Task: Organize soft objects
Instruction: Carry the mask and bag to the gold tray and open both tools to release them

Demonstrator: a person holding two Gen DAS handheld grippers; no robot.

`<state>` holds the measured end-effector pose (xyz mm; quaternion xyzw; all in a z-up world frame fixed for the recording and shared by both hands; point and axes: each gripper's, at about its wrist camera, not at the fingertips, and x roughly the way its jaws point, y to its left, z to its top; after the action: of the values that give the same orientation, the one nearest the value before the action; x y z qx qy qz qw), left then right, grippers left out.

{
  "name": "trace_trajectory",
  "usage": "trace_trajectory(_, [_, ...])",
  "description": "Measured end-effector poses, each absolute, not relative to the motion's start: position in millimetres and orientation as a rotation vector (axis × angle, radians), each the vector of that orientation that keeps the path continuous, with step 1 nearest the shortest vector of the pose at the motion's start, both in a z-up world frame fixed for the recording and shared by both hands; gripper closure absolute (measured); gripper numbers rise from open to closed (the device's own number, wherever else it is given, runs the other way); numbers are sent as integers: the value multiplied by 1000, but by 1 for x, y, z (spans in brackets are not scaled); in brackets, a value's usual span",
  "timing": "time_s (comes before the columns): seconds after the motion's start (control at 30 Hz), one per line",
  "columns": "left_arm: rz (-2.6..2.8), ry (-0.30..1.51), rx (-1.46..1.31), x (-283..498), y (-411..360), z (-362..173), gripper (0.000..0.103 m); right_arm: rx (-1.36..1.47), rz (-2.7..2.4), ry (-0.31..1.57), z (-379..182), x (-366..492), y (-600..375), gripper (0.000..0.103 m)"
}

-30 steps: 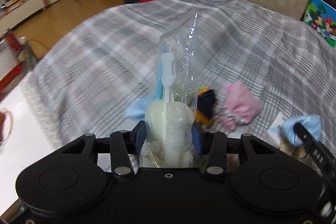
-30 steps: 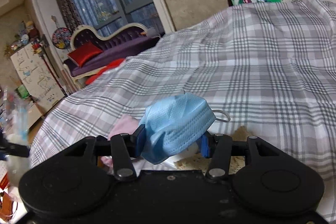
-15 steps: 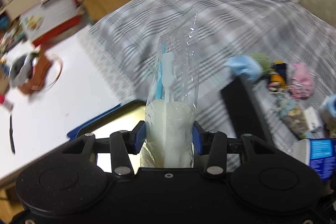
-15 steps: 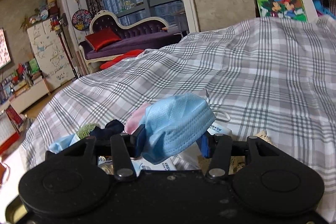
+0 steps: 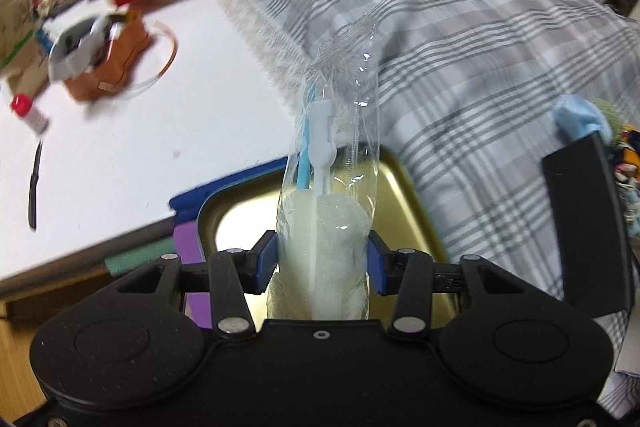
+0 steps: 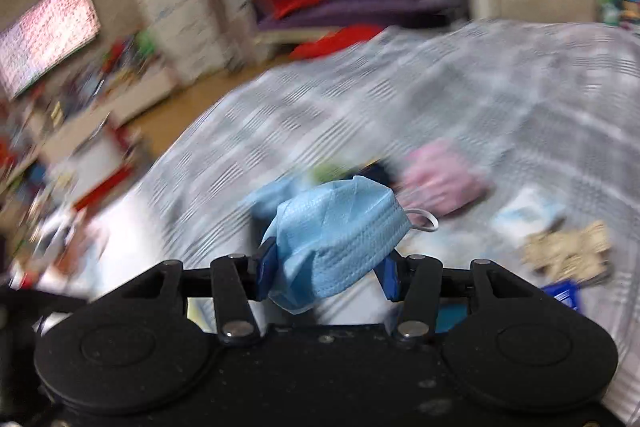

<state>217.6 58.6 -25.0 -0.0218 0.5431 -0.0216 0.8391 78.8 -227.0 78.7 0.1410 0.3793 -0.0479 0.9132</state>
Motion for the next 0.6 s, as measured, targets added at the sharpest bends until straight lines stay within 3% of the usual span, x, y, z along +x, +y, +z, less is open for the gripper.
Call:
trace_trajectory(0.27, [-8, 1194, -69, 215, 73, -36, 56, 37, 77, 1041, 33, 102, -91, 52])
trace_trajectory(0.6, [13, 1192, -46, 215, 69, -38, 55, -76, 82, 1116, 0, 113, -38, 52])
